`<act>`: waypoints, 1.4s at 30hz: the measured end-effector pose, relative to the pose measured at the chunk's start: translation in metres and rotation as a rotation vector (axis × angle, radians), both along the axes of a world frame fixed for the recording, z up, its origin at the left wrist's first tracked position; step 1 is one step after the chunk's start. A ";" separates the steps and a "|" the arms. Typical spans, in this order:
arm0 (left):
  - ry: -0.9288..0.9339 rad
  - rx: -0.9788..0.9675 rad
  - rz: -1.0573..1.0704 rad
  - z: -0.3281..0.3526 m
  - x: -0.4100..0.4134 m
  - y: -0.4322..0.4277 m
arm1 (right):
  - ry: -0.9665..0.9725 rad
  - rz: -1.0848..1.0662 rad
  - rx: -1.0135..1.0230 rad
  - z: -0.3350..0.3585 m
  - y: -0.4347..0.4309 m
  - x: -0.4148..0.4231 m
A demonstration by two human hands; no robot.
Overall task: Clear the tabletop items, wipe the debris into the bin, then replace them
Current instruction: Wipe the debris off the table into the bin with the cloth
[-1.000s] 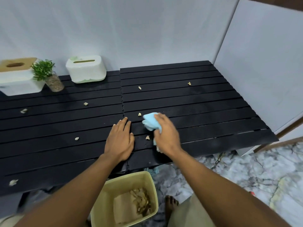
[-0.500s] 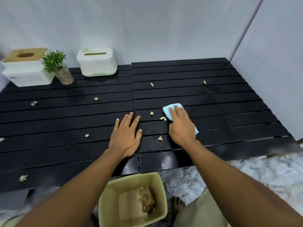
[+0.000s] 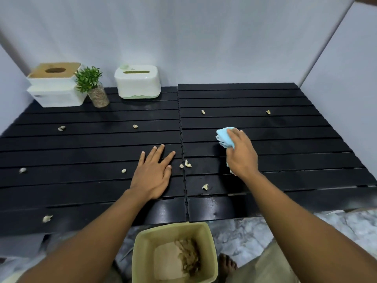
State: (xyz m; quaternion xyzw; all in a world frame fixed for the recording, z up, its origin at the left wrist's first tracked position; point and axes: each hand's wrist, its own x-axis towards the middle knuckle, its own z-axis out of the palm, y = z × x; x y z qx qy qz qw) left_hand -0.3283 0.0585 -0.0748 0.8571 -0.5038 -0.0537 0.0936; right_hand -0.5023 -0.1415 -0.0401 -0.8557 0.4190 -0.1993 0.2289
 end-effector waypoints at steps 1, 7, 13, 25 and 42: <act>0.002 -0.002 0.000 0.001 0.000 0.000 | 0.084 -0.003 0.006 -0.003 -0.003 0.001; 0.004 -0.025 0.010 -0.001 -0.001 0.001 | 0.250 0.148 -0.034 -0.015 0.034 0.018; -0.001 -0.028 0.005 0.000 -0.003 0.001 | 0.041 0.371 0.088 -0.010 0.059 0.016; 0.039 -0.026 0.025 0.004 -0.020 0.003 | 0.215 -0.170 -0.038 -0.022 0.012 -0.104; 0.100 -0.091 0.034 0.014 -0.016 -0.021 | -0.127 0.015 0.034 0.008 0.026 -0.048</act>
